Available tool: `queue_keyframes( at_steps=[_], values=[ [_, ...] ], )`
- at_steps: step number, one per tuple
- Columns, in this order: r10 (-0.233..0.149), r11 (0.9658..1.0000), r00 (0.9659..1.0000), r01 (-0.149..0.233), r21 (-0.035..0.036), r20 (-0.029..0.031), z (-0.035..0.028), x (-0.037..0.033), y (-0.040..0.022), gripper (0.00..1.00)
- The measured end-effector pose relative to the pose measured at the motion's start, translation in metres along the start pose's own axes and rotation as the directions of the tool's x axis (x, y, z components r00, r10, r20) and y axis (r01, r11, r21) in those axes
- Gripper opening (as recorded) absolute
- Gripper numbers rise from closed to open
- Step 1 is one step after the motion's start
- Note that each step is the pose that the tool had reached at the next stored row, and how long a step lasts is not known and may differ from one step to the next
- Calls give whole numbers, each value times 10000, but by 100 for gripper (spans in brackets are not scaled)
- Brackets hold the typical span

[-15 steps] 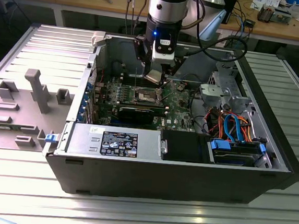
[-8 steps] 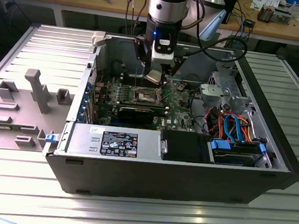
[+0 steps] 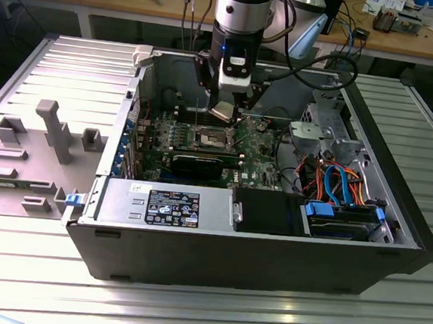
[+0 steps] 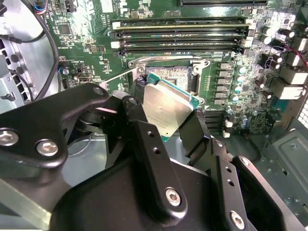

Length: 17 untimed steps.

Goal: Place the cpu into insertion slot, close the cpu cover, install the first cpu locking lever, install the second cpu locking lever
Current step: 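Place the cpu into insertion slot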

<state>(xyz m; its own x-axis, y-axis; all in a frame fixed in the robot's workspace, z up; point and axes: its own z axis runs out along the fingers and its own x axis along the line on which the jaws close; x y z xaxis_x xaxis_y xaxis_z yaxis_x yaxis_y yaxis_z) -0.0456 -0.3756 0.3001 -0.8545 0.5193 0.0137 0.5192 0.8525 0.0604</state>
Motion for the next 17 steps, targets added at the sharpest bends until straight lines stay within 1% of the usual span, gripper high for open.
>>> queue_keyframes(
  at_steps=[17],
  values=[
    [413, 9991, 9991, -413, 18, 40, 2, 0, 0, 54]
  ],
)
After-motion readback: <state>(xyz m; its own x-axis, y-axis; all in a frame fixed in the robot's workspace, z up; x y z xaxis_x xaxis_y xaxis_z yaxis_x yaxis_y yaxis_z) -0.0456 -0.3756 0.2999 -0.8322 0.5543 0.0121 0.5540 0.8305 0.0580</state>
